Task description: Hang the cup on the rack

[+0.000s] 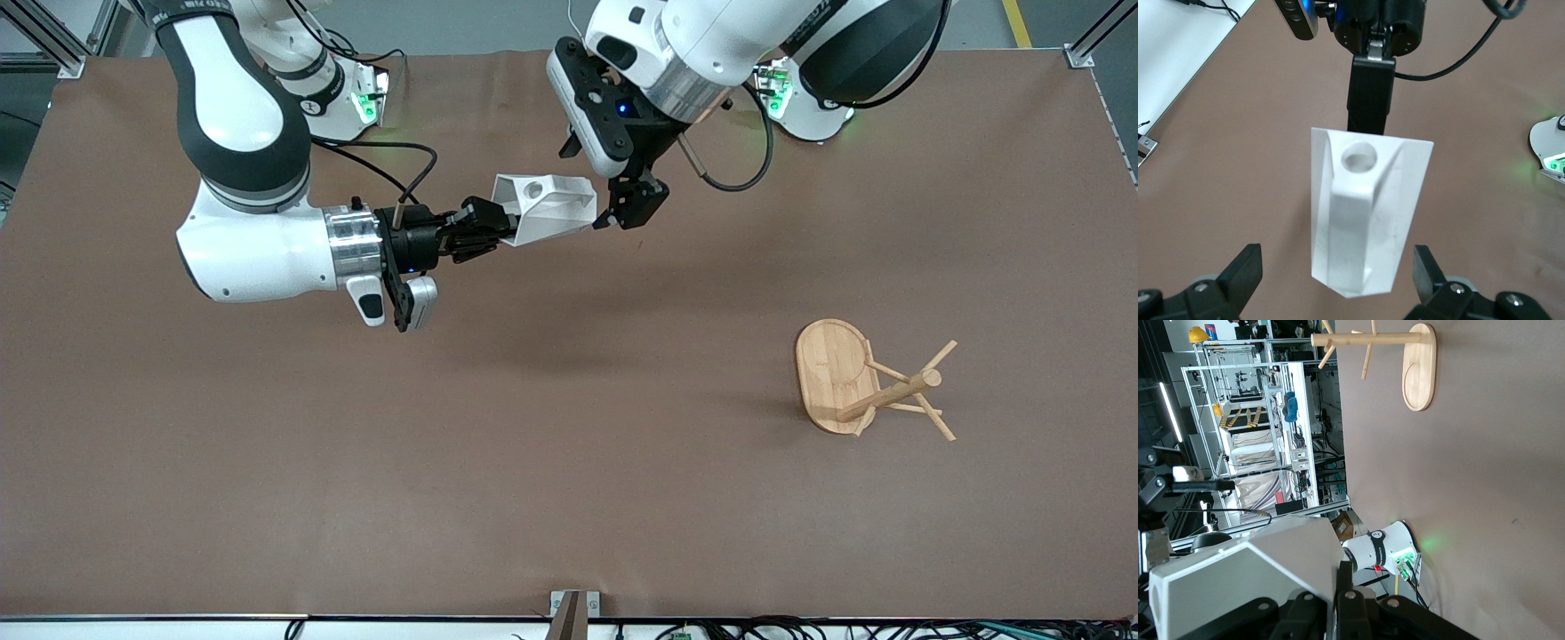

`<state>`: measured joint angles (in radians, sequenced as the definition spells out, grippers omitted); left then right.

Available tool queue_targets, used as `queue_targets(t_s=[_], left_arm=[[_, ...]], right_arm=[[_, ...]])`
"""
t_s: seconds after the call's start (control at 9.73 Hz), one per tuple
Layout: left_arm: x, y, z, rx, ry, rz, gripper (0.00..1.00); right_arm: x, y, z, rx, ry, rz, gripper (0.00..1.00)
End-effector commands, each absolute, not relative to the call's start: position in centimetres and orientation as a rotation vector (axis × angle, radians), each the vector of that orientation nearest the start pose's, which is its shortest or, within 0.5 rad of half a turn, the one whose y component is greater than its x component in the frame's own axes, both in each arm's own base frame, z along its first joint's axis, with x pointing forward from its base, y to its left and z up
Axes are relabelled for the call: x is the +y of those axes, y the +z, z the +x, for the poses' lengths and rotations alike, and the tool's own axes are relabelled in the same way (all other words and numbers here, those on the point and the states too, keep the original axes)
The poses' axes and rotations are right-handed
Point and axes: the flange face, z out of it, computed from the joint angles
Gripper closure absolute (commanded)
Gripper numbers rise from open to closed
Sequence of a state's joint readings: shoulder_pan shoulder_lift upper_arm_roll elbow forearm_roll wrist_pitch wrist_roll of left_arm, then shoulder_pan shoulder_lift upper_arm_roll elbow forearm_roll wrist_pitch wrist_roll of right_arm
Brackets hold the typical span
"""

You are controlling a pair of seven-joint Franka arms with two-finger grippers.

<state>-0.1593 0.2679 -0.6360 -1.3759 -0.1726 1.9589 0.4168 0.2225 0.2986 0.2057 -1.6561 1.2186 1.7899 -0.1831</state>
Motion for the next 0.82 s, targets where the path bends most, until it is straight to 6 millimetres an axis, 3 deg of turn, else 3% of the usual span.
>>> queue_targets(t_s=[0.0, 0.51, 0.62, 0.72], left_arm=[[-44.7, 59.8, 49.5, 1.932, -0.439, -2.933, 0.0], [-46.4, 57.6, 47.9, 1.985, -0.338, -2.905, 0.0], [-46.7, 57.3, 47.5, 1.999, -0.326, -2.896, 0.08], [-46.6, 56.8, 47.4, 2.016, -0.311, -2.881, 0.48]], right_arm=[[33.1, 49.1, 55.6, -0.16, 0.34, -1.902, 0.99], [33.7, 50.1, 55.2, -0.132, 0.364, -1.903, 0.99], [33.8, 50.2, 55.2, -0.136, 0.365, -1.902, 0.99], [33.8, 50.2, 55.2, -0.136, 0.365, -1.902, 0.99]])
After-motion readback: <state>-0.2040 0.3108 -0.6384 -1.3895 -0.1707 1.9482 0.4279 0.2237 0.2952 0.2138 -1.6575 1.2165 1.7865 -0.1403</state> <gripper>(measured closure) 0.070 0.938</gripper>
